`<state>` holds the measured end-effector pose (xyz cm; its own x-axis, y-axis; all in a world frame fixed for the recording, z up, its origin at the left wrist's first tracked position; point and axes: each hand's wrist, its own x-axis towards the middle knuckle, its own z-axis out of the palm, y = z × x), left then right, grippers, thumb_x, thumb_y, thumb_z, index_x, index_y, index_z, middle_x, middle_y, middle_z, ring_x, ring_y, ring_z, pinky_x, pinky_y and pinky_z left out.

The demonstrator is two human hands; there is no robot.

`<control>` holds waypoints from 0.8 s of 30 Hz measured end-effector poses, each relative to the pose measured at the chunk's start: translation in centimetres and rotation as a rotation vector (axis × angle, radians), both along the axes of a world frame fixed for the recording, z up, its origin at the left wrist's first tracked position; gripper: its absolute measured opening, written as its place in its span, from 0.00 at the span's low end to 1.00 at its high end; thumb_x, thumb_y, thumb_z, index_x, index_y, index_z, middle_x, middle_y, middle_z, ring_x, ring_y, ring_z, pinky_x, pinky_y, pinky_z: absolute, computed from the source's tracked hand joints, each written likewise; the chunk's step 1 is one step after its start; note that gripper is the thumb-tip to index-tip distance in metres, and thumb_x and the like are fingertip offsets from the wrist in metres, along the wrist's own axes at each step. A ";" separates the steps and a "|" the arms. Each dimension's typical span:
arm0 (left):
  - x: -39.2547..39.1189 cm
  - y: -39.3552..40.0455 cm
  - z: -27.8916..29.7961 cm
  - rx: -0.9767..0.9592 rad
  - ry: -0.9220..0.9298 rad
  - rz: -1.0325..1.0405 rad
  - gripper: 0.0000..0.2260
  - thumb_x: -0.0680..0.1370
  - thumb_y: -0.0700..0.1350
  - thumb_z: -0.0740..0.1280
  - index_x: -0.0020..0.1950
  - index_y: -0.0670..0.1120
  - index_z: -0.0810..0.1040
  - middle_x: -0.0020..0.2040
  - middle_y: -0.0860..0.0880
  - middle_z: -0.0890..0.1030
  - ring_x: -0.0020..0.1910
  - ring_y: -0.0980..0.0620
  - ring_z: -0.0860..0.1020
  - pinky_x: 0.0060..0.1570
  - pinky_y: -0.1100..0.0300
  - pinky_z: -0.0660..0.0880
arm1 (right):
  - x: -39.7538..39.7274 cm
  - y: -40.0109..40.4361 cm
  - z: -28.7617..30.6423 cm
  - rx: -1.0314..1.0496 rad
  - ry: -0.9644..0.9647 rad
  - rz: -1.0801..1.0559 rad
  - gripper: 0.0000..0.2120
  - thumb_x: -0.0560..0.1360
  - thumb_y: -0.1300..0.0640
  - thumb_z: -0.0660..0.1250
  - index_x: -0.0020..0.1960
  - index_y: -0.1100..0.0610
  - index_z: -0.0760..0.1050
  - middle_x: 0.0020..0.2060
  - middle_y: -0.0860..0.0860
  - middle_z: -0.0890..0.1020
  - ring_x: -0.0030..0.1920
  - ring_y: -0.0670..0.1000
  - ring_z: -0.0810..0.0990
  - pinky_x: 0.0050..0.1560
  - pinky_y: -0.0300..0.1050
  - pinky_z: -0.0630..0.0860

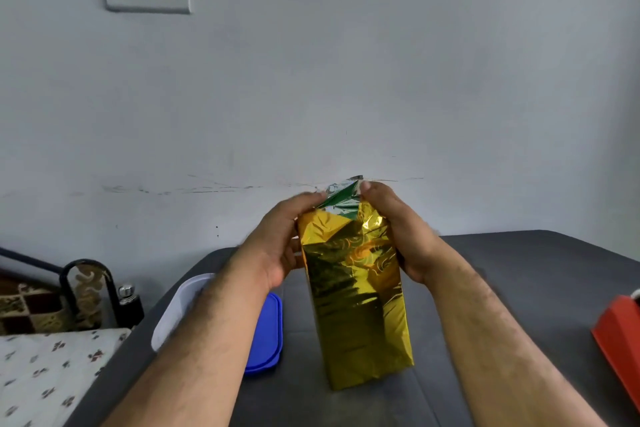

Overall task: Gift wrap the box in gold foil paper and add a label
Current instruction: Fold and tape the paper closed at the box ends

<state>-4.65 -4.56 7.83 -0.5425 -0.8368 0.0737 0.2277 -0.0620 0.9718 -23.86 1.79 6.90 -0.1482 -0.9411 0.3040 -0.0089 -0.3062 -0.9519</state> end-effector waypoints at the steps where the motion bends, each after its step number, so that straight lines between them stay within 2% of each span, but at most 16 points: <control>1: 0.0 0.0 0.1 0.000 -0.030 0.036 0.33 0.64 0.52 0.82 0.66 0.41 0.82 0.63 0.33 0.82 0.56 0.36 0.84 0.67 0.35 0.76 | 0.0 0.0 -0.1 0.026 0.006 0.001 0.39 0.74 0.25 0.65 0.76 0.49 0.71 0.69 0.54 0.81 0.71 0.62 0.79 0.74 0.68 0.71; 2: 0.0 0.2 0.3 -0.003 -0.036 0.083 0.32 0.63 0.45 0.83 0.65 0.39 0.81 0.60 0.33 0.84 0.50 0.38 0.84 0.61 0.39 0.79 | 0.0 0.1 -0.1 0.046 0.015 0.003 0.39 0.76 0.23 0.61 0.77 0.47 0.70 0.71 0.54 0.80 0.72 0.62 0.78 0.75 0.67 0.69; 4: 0.0 0.0 0.6 -0.058 -0.006 0.232 0.25 0.67 0.36 0.80 0.63 0.41 0.80 0.49 0.37 0.86 0.40 0.45 0.85 0.44 0.49 0.83 | 0.2 0.4 -0.1 0.060 -0.001 0.037 0.35 0.81 0.27 0.55 0.76 0.50 0.73 0.66 0.56 0.84 0.67 0.62 0.82 0.73 0.64 0.73; 5: 0.0 0.0 0.9 -0.097 0.008 0.304 0.21 0.70 0.34 0.79 0.61 0.43 0.79 0.47 0.39 0.86 0.37 0.48 0.84 0.36 0.54 0.81 | 0.2 0.5 -0.1 0.059 0.008 0.047 0.33 0.83 0.30 0.53 0.74 0.52 0.74 0.63 0.58 0.85 0.64 0.62 0.84 0.72 0.64 0.74; 6: -0.1 0.0 1.1 -0.135 0.024 0.366 0.19 0.72 0.35 0.78 0.60 0.44 0.80 0.47 0.40 0.86 0.35 0.49 0.84 0.34 0.56 0.79 | 0.3 0.7 -0.2 0.052 0.024 0.044 0.31 0.83 0.32 0.53 0.73 0.53 0.75 0.62 0.58 0.85 0.63 0.62 0.84 0.71 0.64 0.75; 9: -0.3 0.7 1.6 -0.218 0.120 0.502 0.14 0.75 0.39 0.77 0.59 0.45 0.81 0.51 0.40 0.86 0.43 0.46 0.86 0.42 0.49 0.83 | 0.9 0.5 -0.6 0.041 0.113 0.031 0.29 0.85 0.34 0.54 0.74 0.54 0.73 0.64 0.58 0.84 0.65 0.61 0.84 0.73 0.65 0.73; 11: -0.2 1.0 2.1 -0.240 0.202 0.503 0.10 0.79 0.43 0.74 0.59 0.44 0.81 0.51 0.42 0.87 0.50 0.43 0.86 0.49 0.46 0.84 | 1.2 0.1 -0.9 0.058 0.139 0.004 0.29 0.86 0.34 0.51 0.75 0.51 0.72 0.65 0.55 0.84 0.66 0.58 0.83 0.75 0.64 0.71; 13: 0.2 1.4 2.9 -0.247 0.278 0.471 0.08 0.82 0.47 0.70 0.58 0.46 0.80 0.51 0.44 0.87 0.51 0.46 0.86 0.51 0.46 0.84 | 1.2 0.2 -0.8 0.077 0.160 0.013 0.34 0.82 0.27 0.51 0.78 0.46 0.70 0.71 0.51 0.81 0.72 0.57 0.78 0.77 0.62 0.68; 14: 0.6 1.4 3.3 -0.279 0.267 0.501 0.07 0.81 0.48 0.70 0.58 0.47 0.80 0.51 0.44 0.87 0.50 0.46 0.85 0.50 0.46 0.82 | 1.2 0.3 -0.7 0.091 0.164 0.013 0.38 0.78 0.21 0.52 0.80 0.42 0.67 0.76 0.49 0.76 0.77 0.58 0.73 0.78 0.65 0.64; 16: 1.6 1.5 4.0 -0.404 0.068 0.624 0.10 0.74 0.46 0.71 0.55 0.50 0.79 0.51 0.45 0.85 0.50 0.46 0.83 0.46 0.50 0.80 | 0.6 0.4 -0.5 0.092 0.154 0.026 0.47 0.69 0.14 0.54 0.82 0.35 0.60 0.82 0.47 0.65 0.82 0.57 0.62 0.80 0.71 0.56; 17: 2.2 1.6 4.3 -0.467 -0.065 0.662 0.12 0.71 0.45 0.71 0.54 0.50 0.79 0.51 0.46 0.84 0.50 0.46 0.83 0.44 0.52 0.79 | 0.2 0.5 -0.4 0.078 0.141 0.015 0.47 0.67 0.13 0.55 0.81 0.33 0.60 0.83 0.46 0.64 0.83 0.56 0.61 0.80 0.72 0.55; 19: 3.3 2.2 4.9 -0.515 -0.223 0.655 0.14 0.69 0.42 0.70 0.54 0.50 0.79 0.51 0.47 0.83 0.47 0.47 0.81 0.39 0.55 0.75 | -0.4 0.9 -0.2 0.033 0.119 -0.010 0.42 0.70 0.16 0.57 0.78 0.35 0.68 0.79 0.48 0.71 0.80 0.59 0.67 0.79 0.71 0.59; 21: 4.2 2.9 5.6 -0.495 -0.284 0.570 0.13 0.71 0.41 0.68 0.55 0.49 0.78 0.49 0.45 0.86 0.40 0.48 0.79 0.35 0.57 0.71 | -0.6 1.4 0.3 -0.009 0.112 -0.038 0.35 0.72 0.19 0.59 0.70 0.38 0.77 0.74 0.52 0.77 0.74 0.61 0.75 0.76 0.69 0.68; 24: 4.8 3.7 6.2 -0.463 -0.392 0.399 0.11 0.75 0.47 0.73 0.54 0.45 0.78 0.47 0.45 0.87 0.30 0.49 0.76 0.29 0.57 0.69 | 0.1 2.2 1.5 -0.011 0.112 -0.047 0.36 0.72 0.21 0.57 0.69 0.41 0.77 0.70 0.53 0.80 0.67 0.58 0.82 0.72 0.65 0.74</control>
